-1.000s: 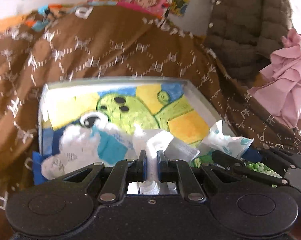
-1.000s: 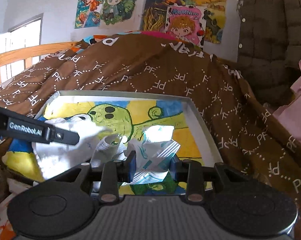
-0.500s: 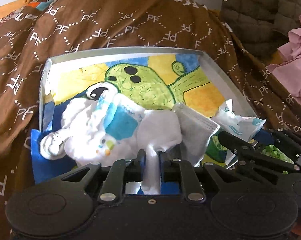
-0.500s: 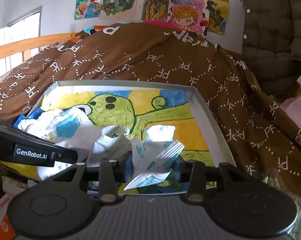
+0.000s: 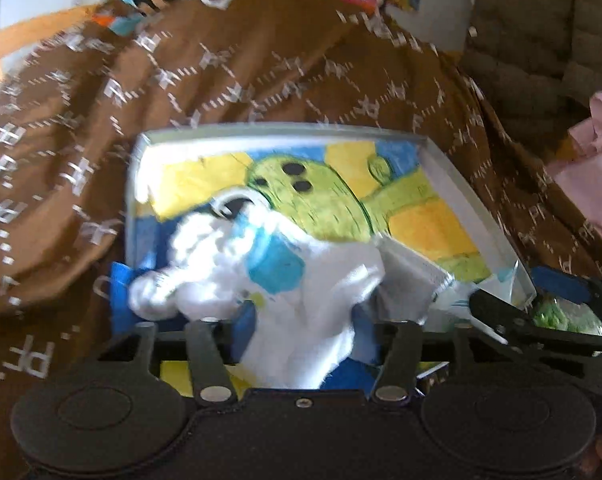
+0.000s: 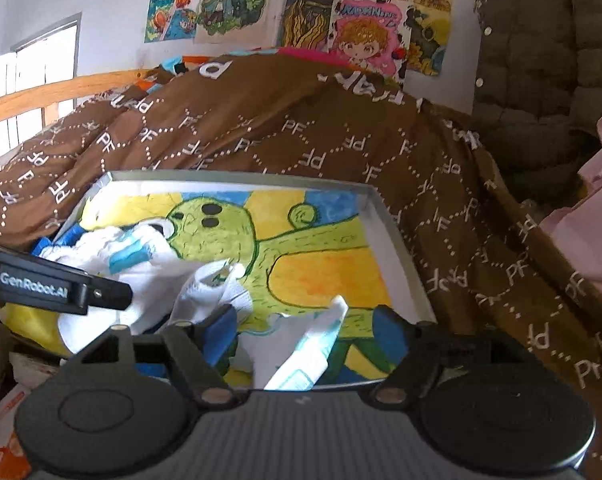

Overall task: Organize soft objects
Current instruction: 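Open both grippers to drop the tissue and wrapper into the tray, then move both grippers back to the pile toward the striped cloth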

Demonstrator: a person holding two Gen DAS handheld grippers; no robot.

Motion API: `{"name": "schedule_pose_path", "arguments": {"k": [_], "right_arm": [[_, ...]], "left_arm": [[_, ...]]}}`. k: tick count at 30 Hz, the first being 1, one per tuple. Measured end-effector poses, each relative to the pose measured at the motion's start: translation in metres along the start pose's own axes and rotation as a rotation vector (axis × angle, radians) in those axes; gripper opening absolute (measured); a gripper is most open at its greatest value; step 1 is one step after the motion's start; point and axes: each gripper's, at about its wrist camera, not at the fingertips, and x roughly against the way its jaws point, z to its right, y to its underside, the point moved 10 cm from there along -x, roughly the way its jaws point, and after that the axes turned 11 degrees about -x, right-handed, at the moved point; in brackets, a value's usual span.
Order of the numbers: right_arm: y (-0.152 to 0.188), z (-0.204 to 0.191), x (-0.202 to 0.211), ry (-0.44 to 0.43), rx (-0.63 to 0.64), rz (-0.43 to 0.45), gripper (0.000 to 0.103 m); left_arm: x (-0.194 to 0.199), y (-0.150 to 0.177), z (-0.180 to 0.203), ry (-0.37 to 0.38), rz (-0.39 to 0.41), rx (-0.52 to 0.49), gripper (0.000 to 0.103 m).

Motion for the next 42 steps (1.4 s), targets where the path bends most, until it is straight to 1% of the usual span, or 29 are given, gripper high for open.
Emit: {"name": "schedule_pose_path", "arguments": {"k": [2,3,6,10,11,12,14,17,22,24,27,33,37,39,42], "right_arm": [[-0.006,0.002,0.007,0.004,-0.005,0.018,0.085],[-0.009,0.003,0.012,0.007,-0.007,0.03,0.087],[-0.021,0.007,0.027,0.011,-0.019,0.07,0.092],[-0.037,0.013,0.052,0.009,-0.049,0.124,0.098],[-0.04,0.015,0.059,0.011,-0.059,0.133,0.099],[-0.043,0.017,0.065,0.017,-0.066,0.143,0.1],[-0.049,0.02,0.079,0.031,-0.076,0.169,0.101],[-0.059,0.023,0.104,0.042,-0.076,0.22,0.103],[-0.064,0.021,0.146,-0.01,-0.05,0.269,0.103],[-0.063,0.02,0.163,-0.021,-0.036,0.285,0.103],[-0.059,0.021,0.189,-0.037,-0.037,0.305,0.103],[-0.041,0.025,0.231,-0.047,-0.022,0.329,0.103],[-0.024,0.027,0.246,-0.054,-0.031,0.315,0.103],[-0.014,0.023,0.248,-0.069,-0.01,0.29,0.103],[0.0,0.015,0.248,-0.082,0.029,0.254,0.103]], "left_arm": [[0.009,-0.003,-0.002,-0.009,0.03,0.005,0.062],[0.013,-0.005,-0.003,-0.014,0.043,0.005,0.066],[0.029,-0.013,-0.004,-0.03,0.093,0.015,0.072],[0.055,-0.021,-0.001,-0.036,0.16,0.005,0.073],[0.063,-0.023,0.0,-0.046,0.185,-0.003,0.075],[0.071,-0.024,0.001,-0.057,0.211,-0.013,0.078],[0.087,-0.024,0.003,-0.074,0.256,-0.031,0.081],[0.112,-0.025,0.007,-0.082,0.31,-0.048,0.083],[0.154,-0.023,0.017,-0.094,0.395,-0.082,0.089],[0.171,-0.021,0.022,-0.099,0.43,-0.096,0.098],[0.196,-0.017,0.027,-0.094,0.486,-0.102,0.1],[0.231,0.001,0.036,-0.075,0.526,-0.115,0.102],[0.244,0.021,0.039,-0.073,0.526,-0.13,0.102],[0.249,0.032,0.039,-0.091,0.526,-0.143,0.102],[0.259,0.046,0.043,-0.115,0.541,-0.192,0.102]]}}
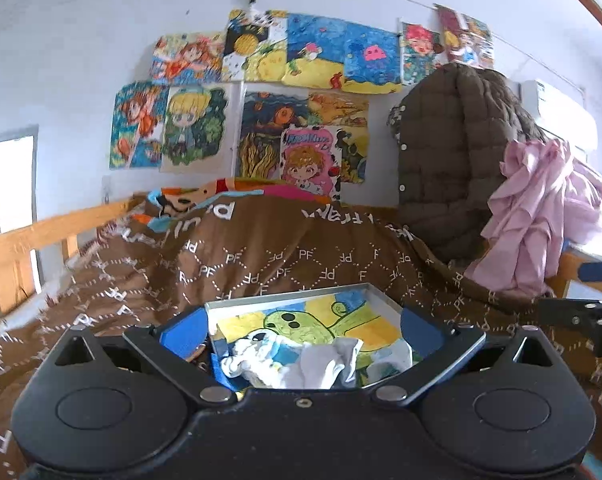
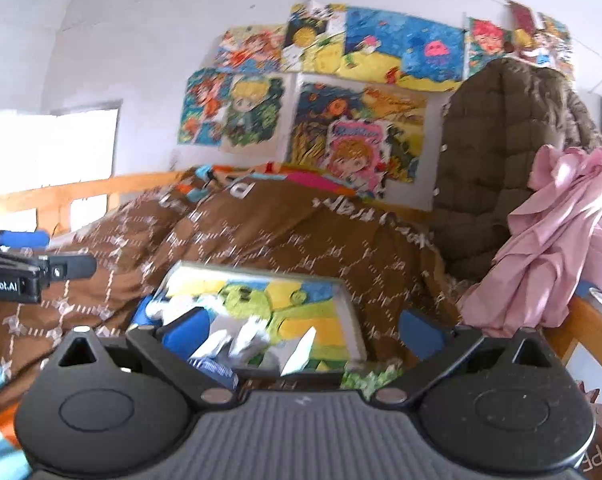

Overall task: Organize soft objects
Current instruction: 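Move both grippers back to the pile toward the striped cloth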

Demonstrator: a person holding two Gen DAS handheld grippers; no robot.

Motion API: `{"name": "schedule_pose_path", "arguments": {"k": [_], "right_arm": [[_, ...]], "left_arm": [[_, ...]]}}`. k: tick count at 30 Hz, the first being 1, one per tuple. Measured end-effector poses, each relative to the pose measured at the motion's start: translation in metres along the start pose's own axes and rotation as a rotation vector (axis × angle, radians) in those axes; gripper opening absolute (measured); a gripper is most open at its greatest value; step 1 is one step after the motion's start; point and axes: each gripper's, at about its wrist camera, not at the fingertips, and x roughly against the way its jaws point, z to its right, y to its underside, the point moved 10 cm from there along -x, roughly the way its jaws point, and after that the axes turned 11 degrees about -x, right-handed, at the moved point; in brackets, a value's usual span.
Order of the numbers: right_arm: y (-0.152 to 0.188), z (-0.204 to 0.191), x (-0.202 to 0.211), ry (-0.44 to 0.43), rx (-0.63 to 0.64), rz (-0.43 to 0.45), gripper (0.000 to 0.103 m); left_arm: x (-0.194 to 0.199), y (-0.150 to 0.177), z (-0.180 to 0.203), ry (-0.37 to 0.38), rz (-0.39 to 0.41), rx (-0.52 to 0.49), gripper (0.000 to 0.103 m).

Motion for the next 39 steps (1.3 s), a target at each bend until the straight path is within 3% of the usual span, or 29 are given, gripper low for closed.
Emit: {"name": "schedule_pose_path", "arguments": {"k": [16,23,39], "right_arm": [[0.083,-0.034,0.017,-0.084,0.103,-0.182,0.103],[0.104,-0.039,0.009,-0.078,0.032,-0.279,0.103],[0.125,-0.054,0.008,-0.109,0.038,-0.343,0.103]], "left_arm": [[0.052,0.067,0.029,0.109,-0.058,-0.115,0.102],[0.057,0.09,0.036,0.13,-0.122,-0.135,0.102],[0.059,0.118,0.048,0.17,-0.212,-0.159,0.102]]}}
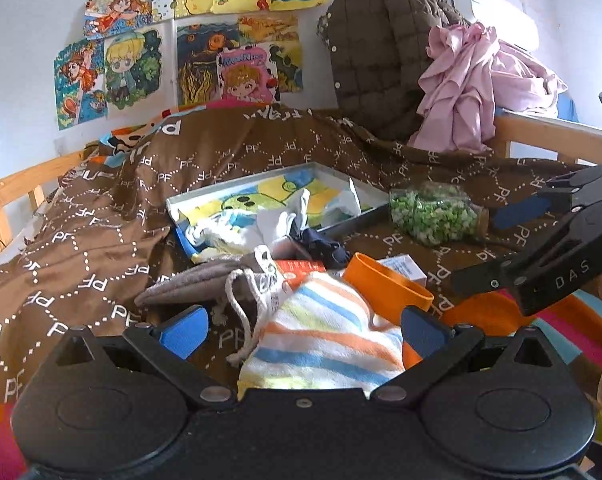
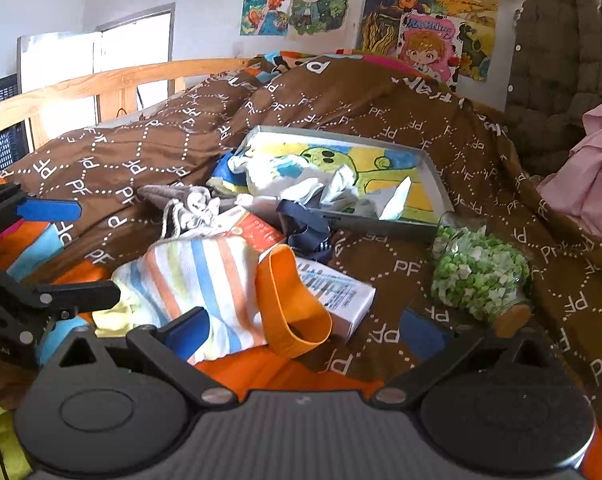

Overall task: Organize soft objects
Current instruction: 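Move both grippers back to the pile toward the striped cloth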

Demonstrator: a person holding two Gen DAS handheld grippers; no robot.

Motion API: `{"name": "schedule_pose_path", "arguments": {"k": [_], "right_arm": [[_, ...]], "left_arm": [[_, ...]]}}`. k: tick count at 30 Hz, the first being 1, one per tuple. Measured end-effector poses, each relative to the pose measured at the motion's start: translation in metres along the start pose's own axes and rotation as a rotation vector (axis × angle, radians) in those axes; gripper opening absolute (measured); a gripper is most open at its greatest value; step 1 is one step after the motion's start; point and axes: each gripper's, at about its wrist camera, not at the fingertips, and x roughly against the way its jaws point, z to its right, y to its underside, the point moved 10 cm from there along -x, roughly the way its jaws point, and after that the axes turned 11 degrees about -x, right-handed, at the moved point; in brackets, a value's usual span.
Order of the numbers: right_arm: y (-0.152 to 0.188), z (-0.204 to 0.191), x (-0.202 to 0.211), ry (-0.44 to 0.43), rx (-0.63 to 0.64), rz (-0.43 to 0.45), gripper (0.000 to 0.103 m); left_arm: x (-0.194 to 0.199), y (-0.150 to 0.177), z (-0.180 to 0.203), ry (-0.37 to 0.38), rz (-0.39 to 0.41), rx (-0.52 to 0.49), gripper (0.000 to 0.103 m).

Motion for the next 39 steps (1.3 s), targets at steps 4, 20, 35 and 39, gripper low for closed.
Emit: {"name": "schedule_pose_path", "arguments": {"k": [4,20,35,39], "right_arm": [[0.004,-0.001,-0.004,-0.004,0.002,-0.014,0.103],[0.008,0.0,-0.021,-0.007,-0.009,-0.037,0.103],[0.009,0.016,-0.056,0.006,-0.065,-0.063,0.103],[0.01,0.018,-0.069,-0.006,-0.08,-0.079,0.103]], "left_arm": [[-0.003,0.003,0.0,0.001,-0.012,0.003,0.102],[-0.016,0.015,0.003,0.023,-0.052,0.006,0.102],[-0.051,0.029,0.017,0.079,-0.115,-0.007,0.102],[-0.061,0.037,0.017,0.087,-0.156,0.008,0.102]]}}
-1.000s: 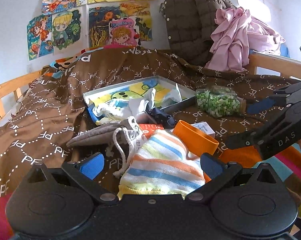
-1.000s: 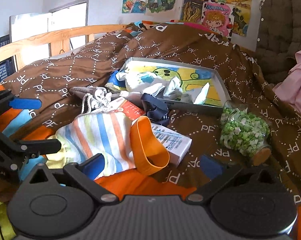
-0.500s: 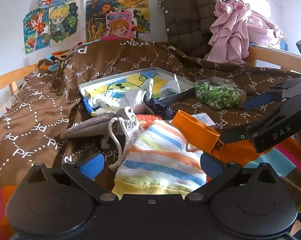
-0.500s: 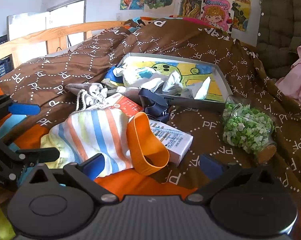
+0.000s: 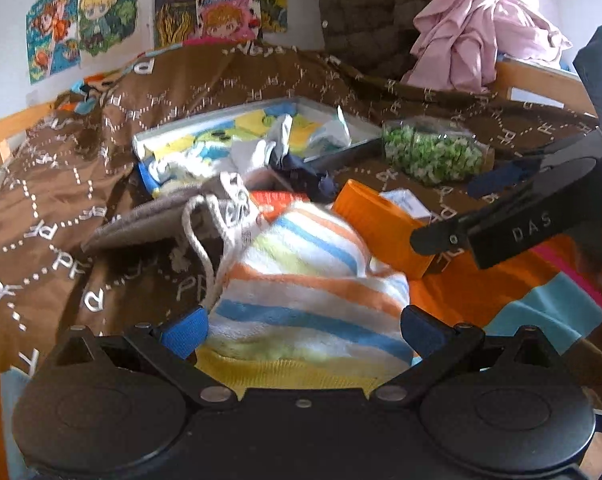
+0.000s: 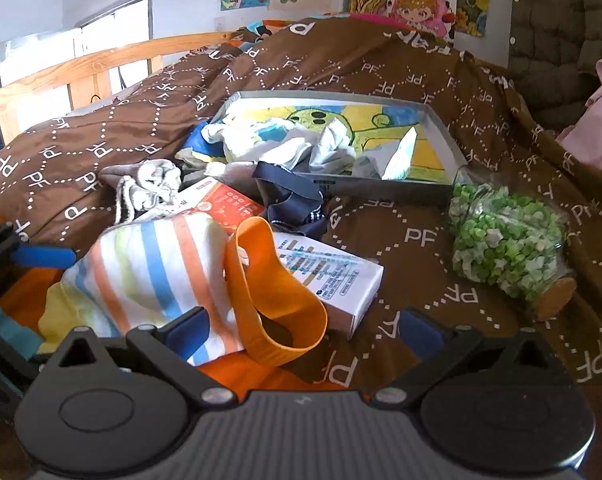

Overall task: Organize soft objects
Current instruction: 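Move both grippers back to the pile toward the striped cloth, then grasp the striped towel with the left gripper while the right grasps the orange silicone strap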

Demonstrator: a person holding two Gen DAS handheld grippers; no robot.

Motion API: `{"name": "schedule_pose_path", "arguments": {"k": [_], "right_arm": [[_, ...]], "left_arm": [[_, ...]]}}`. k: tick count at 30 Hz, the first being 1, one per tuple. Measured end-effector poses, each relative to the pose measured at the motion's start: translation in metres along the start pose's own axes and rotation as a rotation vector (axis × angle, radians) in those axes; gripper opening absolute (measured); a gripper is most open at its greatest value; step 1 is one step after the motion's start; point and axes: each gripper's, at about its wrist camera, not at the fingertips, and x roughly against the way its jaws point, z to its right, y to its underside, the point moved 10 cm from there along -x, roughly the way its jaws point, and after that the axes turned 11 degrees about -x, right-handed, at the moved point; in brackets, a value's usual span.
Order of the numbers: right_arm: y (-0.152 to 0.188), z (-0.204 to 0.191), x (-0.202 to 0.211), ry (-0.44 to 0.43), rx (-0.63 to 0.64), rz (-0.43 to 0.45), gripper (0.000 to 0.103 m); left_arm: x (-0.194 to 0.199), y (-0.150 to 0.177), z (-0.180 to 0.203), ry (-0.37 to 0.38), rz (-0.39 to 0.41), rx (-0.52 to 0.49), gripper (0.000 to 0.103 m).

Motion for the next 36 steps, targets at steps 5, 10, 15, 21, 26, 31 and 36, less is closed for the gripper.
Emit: {"name": "schedule_pose_path", "arguments": {"k": [5,10,15,21,26,31,36], "right_arm": [[0.003,0.002,-0.016,-0.01,-0.012,-0.024,0.103],[0.008,0.006,-0.029,-0.039,-0.072,-0.072,0.102],[0.011,0.005,-0.036,-0.071,-0.12,-0.11,0.093],[0.013,0.001,-0.042,-0.107,-0.154,-0.145,0.075],[0.011,-0.006,-0.041,-0.139,-0.154,-0.139,0.054],[0.01,-0.005,-0.039,-0.142,-0.162,-0.142,0.044],[0.011,-0.007,-0.037,-0.122,-0.125,-0.141,0.036]], "left_arm": [[-0.01,0.007,-0.003,0.016,-0.043,0.035,0.102],[-0.017,0.008,0.006,0.08,-0.08,0.064,0.102],[-0.022,0.008,0.008,0.086,-0.086,0.068,0.102],[-0.024,0.005,0.015,0.115,-0.099,0.098,0.102],[-0.029,0.005,0.025,0.131,-0.125,0.04,0.1],[-0.028,0.005,0.024,0.127,-0.155,0.042,0.086],[-0.023,0.004,0.023,0.112,-0.149,0.009,0.06]]}}
